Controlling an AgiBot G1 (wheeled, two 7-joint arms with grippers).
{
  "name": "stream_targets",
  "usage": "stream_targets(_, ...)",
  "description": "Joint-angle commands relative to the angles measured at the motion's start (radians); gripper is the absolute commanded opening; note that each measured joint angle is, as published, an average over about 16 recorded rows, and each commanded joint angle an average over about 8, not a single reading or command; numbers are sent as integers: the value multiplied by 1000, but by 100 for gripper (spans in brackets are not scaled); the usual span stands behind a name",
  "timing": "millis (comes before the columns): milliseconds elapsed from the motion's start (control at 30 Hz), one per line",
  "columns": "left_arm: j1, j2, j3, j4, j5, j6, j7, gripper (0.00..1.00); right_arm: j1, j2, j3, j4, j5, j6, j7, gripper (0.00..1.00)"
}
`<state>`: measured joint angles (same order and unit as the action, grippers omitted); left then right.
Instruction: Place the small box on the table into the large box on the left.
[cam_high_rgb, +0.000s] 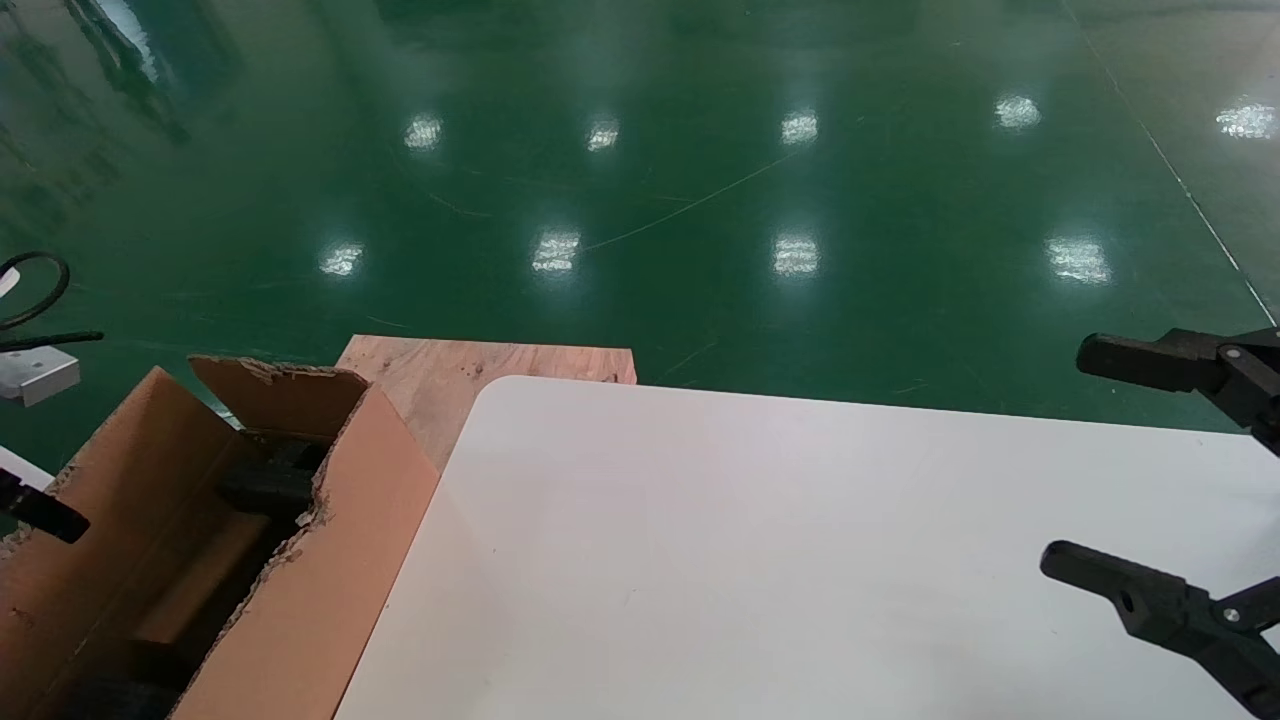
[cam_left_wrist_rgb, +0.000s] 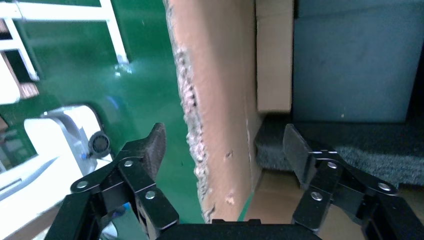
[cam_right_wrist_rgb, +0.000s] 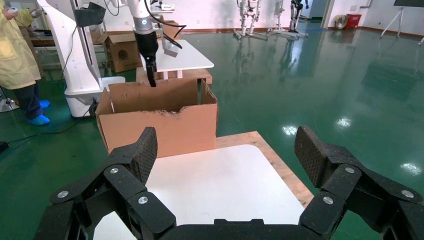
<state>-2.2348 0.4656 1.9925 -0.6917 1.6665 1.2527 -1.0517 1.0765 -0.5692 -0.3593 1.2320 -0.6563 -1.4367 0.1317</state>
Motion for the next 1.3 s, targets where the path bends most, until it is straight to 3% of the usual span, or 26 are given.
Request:
stream_targets(33, -3, -1, -2, -3, 1, -6, 4, 100, 0, 0, 0, 0, 0, 0, 0, 100)
stream_targets(800, -170, 5, -135, -399, -137, -40, -31, 100, 0, 0, 0, 0, 0, 0, 0, 100)
stream_targets(1100, -149, 2, -138, -375, -131, -36, -18, 100, 0, 0, 0, 0, 0, 0, 0, 100)
stream_targets(1300, -65, 11, -239, -389, -183, -18, 39, 100, 0, 0, 0, 0, 0, 0, 0, 100)
